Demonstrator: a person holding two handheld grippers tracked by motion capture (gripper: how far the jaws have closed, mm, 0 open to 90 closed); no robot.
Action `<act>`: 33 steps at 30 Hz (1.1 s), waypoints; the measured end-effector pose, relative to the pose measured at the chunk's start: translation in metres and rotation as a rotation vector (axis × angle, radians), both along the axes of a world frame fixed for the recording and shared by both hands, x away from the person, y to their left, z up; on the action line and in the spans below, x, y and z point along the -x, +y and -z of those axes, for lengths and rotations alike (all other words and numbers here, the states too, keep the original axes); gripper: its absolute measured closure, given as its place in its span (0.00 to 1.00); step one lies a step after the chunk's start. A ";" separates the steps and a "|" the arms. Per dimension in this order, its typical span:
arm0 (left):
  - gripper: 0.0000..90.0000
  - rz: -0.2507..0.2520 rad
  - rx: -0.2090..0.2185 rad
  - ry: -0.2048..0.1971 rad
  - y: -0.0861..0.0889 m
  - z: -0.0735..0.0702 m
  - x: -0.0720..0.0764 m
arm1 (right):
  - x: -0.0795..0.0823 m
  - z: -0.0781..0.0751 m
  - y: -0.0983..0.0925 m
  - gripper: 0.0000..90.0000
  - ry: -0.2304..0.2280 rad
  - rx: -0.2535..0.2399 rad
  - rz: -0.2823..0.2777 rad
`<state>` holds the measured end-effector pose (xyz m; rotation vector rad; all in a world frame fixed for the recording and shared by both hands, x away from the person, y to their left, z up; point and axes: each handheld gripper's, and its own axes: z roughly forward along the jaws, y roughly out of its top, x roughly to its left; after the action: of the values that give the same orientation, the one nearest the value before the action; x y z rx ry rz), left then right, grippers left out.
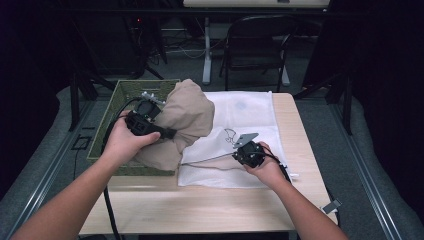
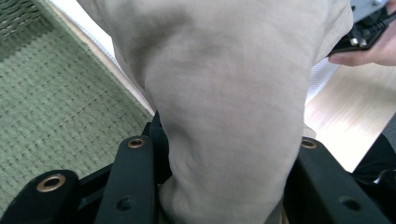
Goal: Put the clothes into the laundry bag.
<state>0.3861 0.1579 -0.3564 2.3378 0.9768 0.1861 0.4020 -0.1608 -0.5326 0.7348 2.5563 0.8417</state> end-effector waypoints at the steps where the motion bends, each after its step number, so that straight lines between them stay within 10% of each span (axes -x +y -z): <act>1: 0.67 0.007 0.001 0.002 -0.001 0.001 0.002 | 0.000 -0.001 0.000 0.96 -0.005 0.001 0.003; 33: 0.67 0.048 0.007 0.005 -0.012 0.026 0.019 | -0.001 -0.017 -0.003 0.96 -0.043 0.005 0.001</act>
<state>0.3667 0.1458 -0.3821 2.3538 0.9217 0.1575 0.4034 -0.1638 -0.5154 0.7089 2.5194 0.8416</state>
